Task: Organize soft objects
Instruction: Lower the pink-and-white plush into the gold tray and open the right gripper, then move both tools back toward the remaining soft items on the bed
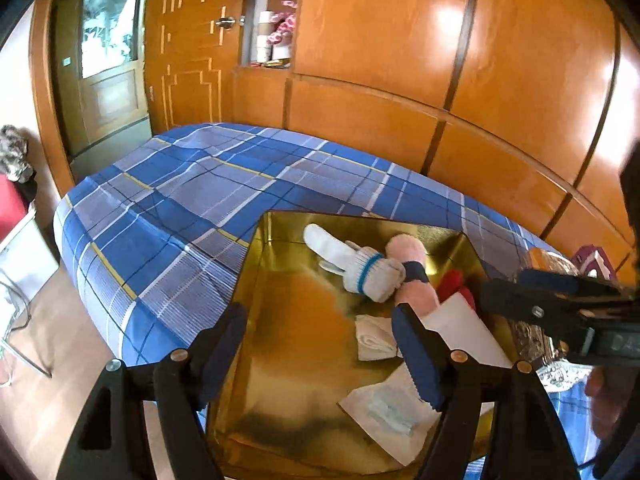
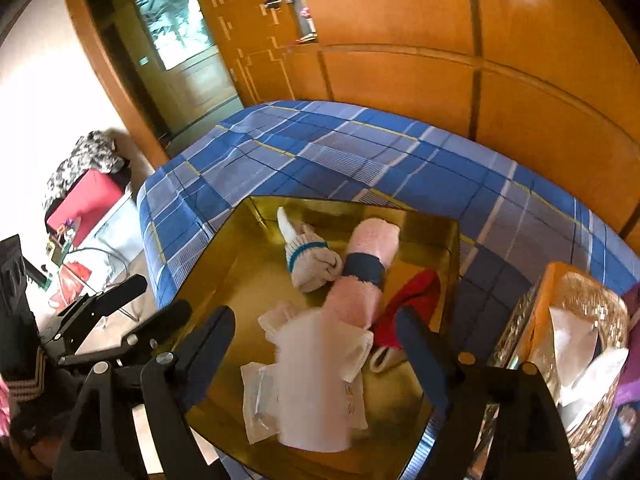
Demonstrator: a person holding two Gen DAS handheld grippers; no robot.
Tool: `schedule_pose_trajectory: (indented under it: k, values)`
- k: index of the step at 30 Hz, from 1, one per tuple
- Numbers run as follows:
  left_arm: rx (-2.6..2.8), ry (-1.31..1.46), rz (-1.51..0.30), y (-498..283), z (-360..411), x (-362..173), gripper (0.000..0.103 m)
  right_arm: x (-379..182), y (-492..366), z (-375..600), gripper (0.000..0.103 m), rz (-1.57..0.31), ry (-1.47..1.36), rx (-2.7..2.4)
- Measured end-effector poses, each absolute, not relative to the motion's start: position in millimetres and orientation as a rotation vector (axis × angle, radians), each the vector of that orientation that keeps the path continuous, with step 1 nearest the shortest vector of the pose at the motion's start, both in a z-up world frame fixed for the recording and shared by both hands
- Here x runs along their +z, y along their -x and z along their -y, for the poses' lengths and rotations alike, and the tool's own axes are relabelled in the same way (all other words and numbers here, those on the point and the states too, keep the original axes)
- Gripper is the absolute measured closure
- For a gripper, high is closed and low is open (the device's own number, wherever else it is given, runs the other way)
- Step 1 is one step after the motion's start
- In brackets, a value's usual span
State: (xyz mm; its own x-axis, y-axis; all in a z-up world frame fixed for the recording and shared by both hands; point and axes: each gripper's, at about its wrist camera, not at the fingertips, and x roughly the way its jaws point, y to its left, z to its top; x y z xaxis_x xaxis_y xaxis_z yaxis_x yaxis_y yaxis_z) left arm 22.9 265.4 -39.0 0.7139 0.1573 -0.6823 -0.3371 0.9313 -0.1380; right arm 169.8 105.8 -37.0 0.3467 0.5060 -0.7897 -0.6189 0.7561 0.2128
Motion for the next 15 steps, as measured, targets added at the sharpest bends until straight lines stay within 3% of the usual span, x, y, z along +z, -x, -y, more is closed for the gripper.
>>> schedule_pose_trajectory:
  k: [15]
  values:
    - [0.162, 0.201, -0.681, -18.5, -227.6, -24.1, 0.027, -15.9, -78.7, -15.3, 0.019, -0.747, 0.217, 0.597]
